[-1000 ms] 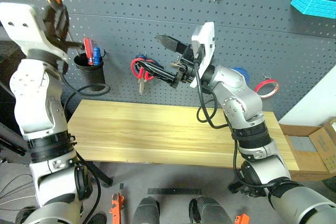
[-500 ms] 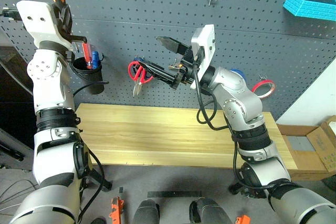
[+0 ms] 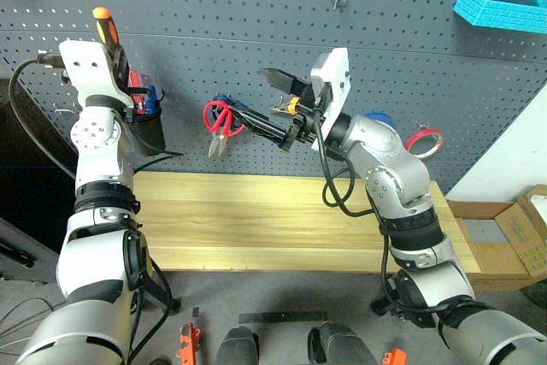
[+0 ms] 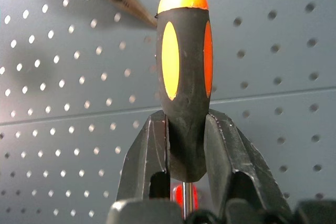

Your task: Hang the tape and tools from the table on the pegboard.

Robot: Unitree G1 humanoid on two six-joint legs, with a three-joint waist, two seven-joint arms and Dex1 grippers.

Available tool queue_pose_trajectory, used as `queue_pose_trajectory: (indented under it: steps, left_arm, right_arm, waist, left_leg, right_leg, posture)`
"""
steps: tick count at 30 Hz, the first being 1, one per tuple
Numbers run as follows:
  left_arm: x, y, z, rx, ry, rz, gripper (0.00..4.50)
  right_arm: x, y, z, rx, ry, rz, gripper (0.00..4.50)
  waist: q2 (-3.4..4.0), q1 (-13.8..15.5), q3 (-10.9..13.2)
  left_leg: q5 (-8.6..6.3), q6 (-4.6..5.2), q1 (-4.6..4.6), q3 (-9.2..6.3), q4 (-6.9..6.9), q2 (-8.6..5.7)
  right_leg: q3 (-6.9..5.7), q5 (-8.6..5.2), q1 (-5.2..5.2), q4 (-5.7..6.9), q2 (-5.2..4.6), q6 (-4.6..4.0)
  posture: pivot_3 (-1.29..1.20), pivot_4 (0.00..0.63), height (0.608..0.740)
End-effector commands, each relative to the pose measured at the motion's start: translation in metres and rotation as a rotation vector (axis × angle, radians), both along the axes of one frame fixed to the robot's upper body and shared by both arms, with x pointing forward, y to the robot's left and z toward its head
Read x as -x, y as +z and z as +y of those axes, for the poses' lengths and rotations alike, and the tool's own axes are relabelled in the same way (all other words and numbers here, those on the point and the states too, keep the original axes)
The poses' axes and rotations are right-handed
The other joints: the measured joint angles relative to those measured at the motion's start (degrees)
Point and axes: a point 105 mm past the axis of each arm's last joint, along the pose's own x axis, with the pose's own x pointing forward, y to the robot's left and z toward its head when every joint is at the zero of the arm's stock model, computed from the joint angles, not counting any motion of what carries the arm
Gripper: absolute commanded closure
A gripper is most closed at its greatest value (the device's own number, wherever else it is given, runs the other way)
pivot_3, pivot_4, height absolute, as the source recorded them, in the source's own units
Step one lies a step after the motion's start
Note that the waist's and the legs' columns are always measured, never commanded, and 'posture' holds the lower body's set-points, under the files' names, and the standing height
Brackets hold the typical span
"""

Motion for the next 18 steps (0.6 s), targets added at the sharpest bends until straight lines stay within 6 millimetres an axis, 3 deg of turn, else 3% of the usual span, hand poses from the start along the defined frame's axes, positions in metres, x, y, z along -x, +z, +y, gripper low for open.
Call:
queue_pose_trajectory:
  steps: [1, 5, 6, 15, 18]
  left_arm:
    - [0.001, 0.0, 0.003, 0.02, 0.017, -0.009, 3.92]
    - [0.002, -0.007, 0.003, 0.043, 0.016, -0.001, 3.92]
    - [0.002, -0.008, 0.004, 0.06, 0.015, -0.002, 3.19]
    - [0.01, 0.01, 0.001, -0.018, 0.029, -0.045, 0.16]
    - [0.023, 0.027, -0.012, -0.041, -0.061, -0.112, 0.01]
  right_arm:
    - [0.007, 0.013, -0.002, -0.018, 0.002, -0.045, 0.0]
    - [0.008, 0.013, -0.003, -0.018, -0.001, -0.041, 0.0]
    - [0.008, 0.013, -0.003, -0.018, -0.002, -0.04, 0.0]
    - [0.006, 0.012, -0.006, -0.012, -0.002, -0.032, 0.0]
    - [0.005, 0.009, -0.009, 0.008, 0.009, -0.025, 0.0]
  waist:
    - [-0.01, -0.01, 0.0]
    - [-0.07, -0.01, -0.05]
    - [-0.09, -0.01, -0.07]
    - [-0.22, -0.16, -0.26]
    - [-0.21, -0.29, -0.49]
  left_leg:
    - [0.0, 0.0, 0.01, 0.0, 0.0, 0.0]
    - [0.0, 0.0, 0.02, 0.0, 0.02, 0.0]
    - [0.0, 0.0, 0.02, 0.0, 0.02, 0.0]
    - [0.0, 0.0, 0.04, 0.02, 0.02, 0.0]
    - [0.0, 0.0, 0.05, 0.04, 0.02, 0.0]
  right_leg:
    - [0.0, 0.0, 0.0, 0.02, 0.0, 0.0]
    - [-0.01, 0.0, 0.0, 0.05, 0.0, 0.0]
    - [0.0, 0.0, 0.0, 0.05, 0.0, 0.0]
    - [0.03, 0.02, 0.01, 0.08, 0.0, 0.0]
    - [0.05, 0.02, 0.01, 0.08, 0.0, 0.01]
  posture:
    - [0.02, 0.009, 0.74]
    - [0.01, 0.007, 0.74]
    - [0.01, 0.007, 0.74]
    - [0.02, 0.0, 0.74]
    - [0.02, 0.0, 0.74]
